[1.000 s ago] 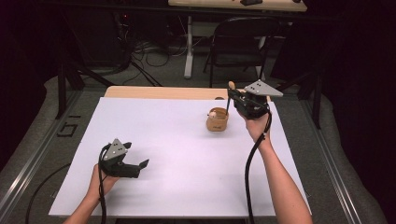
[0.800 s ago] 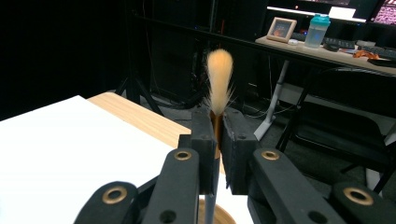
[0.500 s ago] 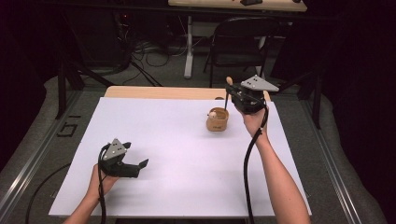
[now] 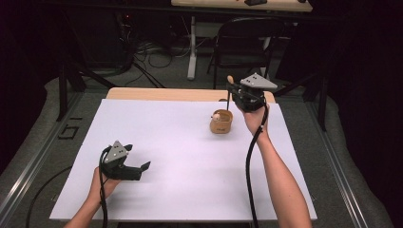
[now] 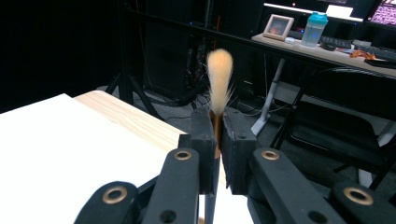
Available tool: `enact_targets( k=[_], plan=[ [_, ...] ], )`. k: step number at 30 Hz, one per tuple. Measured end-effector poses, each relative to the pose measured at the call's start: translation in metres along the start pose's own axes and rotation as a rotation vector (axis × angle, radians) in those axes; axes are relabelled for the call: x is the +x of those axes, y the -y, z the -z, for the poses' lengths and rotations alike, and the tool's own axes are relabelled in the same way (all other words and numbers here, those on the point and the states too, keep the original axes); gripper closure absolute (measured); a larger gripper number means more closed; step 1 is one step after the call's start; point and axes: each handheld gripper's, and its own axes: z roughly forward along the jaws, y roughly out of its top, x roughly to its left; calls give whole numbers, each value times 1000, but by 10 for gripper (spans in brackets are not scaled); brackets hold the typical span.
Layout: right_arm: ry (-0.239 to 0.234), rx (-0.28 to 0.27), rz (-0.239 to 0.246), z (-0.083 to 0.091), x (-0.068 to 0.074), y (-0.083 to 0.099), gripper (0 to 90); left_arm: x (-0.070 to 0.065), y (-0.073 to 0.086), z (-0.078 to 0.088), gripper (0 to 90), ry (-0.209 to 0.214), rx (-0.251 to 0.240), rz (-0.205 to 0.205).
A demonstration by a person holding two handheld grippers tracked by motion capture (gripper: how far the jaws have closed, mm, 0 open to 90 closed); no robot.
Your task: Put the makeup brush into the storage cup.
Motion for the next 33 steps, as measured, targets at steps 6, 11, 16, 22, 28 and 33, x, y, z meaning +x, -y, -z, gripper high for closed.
enact_targets(
  k=[6, 11, 16, 22, 28, 33],
  plan=[
    [-1, 20, -9, -8, -2, 6, 846, -1, -1, -1, 53, 3, 1, -6],
    [4, 36, 0, -15, 0, 9, 846, 0, 0, 0, 53, 4, 4, -5],
    [5, 53, 3, -19, 2, 11, 846, 0, 0, 0, 52, 3, 0, -6],
    [9, 91, 29, -26, 4, 19, 846, -1, -1, 0, 53, 7, 3, -7],
    [10, 105, 32, -29, 4, 23, 845, -1, 0, -1, 53, 7, 1, -3],
    [9, 114, 37, -31, 4, 25, 845, -1, 0, -1, 53, 9, 1, -3]
  ],
)
